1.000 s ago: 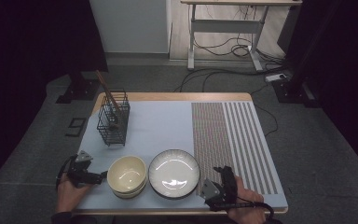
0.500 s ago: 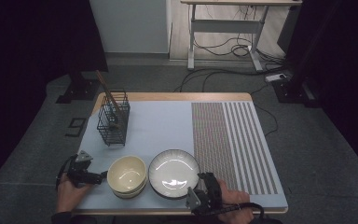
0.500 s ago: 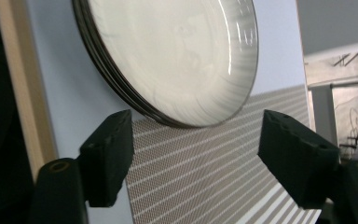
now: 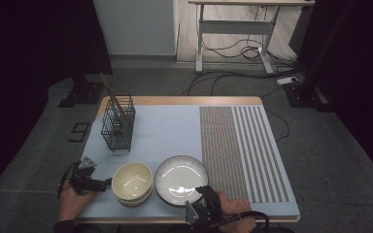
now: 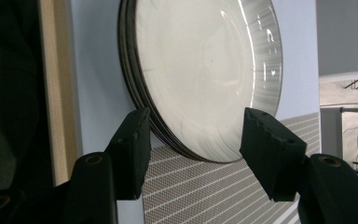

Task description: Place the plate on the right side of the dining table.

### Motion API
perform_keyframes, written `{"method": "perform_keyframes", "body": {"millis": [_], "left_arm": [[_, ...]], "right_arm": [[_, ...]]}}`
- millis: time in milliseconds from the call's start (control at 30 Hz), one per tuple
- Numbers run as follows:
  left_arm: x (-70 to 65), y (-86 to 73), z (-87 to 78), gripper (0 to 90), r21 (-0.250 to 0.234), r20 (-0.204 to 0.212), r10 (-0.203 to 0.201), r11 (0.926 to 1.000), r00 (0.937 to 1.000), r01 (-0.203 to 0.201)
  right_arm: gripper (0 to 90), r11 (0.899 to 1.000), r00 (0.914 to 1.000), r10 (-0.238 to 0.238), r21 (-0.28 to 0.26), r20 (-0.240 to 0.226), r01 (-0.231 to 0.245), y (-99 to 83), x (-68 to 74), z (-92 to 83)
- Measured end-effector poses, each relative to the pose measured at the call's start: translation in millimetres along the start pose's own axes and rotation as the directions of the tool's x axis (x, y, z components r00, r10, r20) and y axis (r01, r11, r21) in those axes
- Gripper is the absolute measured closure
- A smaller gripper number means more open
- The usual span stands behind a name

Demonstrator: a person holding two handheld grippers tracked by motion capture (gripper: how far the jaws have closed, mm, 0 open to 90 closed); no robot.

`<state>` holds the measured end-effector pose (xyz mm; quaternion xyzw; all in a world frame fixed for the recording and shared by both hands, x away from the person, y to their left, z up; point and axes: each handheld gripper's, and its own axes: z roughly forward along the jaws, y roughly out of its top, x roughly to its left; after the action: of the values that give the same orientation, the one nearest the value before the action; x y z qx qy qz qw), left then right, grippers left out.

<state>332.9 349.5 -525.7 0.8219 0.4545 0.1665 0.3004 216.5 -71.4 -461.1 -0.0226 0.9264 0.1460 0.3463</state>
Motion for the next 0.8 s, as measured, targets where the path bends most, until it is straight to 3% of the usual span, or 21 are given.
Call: {"method": "perform_keyframes", "body": {"millis": [133, 300, 333, 800], "left_arm": [[0.1, 0.0, 0.0, 0.0, 0.000, 0.000, 0.000, 1.0000, 1.0000, 0.000], [0.1, 0.0, 0.0, 0.0, 0.000, 0.001, 0.000, 1.0000, 1.0000, 0.000], [0.1, 0.0, 0.0, 0.0, 0.000, 0.001, 0.000, 1.0000, 1.0000, 0.000], [0.3, 0.1, 0.1, 0.0, 0.001, 0.002, 0.001, 1.0000, 1.0000, -0.001]], "right_arm": [[46.9, 1.000, 0.9994, -0.029, 0.002, -0.017, 0.029, 5.3, 1.8, 2.2], [50.4, 0.999, 0.9990, -0.034, 0.000, -0.028, 0.034, 9.2, 3.0, 3.8], [51.9, 0.999, 0.9978, -0.054, 0.001, -0.039, 0.054, 11.1, 3.1, 4.8], [61.1, 0.993, 0.9929, -0.111, 0.035, -0.042, 0.113, 19.4, 9.2, 13.9]]}}
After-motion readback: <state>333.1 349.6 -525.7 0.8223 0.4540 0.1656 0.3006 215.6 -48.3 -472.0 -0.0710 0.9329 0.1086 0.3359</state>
